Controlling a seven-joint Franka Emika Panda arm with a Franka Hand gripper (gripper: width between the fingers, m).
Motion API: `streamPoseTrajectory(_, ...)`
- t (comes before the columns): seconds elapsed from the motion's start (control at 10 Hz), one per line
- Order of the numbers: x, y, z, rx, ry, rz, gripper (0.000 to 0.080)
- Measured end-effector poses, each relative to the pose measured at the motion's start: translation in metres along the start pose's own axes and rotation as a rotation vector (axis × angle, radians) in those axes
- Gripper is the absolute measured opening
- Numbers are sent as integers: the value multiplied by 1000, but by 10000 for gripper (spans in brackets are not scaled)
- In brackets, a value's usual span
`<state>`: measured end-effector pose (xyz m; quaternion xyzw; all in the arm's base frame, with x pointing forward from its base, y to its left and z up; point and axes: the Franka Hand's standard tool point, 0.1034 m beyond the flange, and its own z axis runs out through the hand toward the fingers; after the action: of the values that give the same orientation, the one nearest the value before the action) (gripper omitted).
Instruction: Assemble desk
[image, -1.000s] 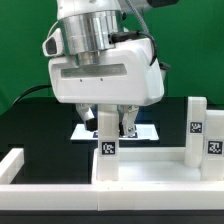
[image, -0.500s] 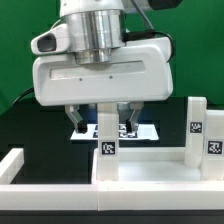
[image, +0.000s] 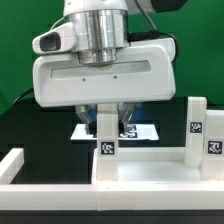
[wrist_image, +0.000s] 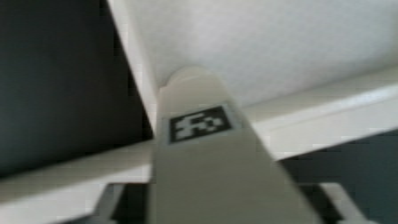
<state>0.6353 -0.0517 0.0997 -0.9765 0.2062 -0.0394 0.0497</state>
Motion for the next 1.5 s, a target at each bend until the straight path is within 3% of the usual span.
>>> streamPoseTrajectory(0.3,1,2,0,1,1,276,294)
streamPoseTrajectory(0.5,-2,4,-2,6,-39,591,294)
streamPoseTrajectory(0.7,-3,-3,-3,18,-91,1009,293)
streamPoseTrajectory(0.9,-1,-3,-1,34,-94,1252,293)
streamPoseTrajectory(1.1,-1,-3,-1,26,-92,1408,294)
streamPoseTrajectory(1.5,-2,-1,0,22,-90,1384,294)
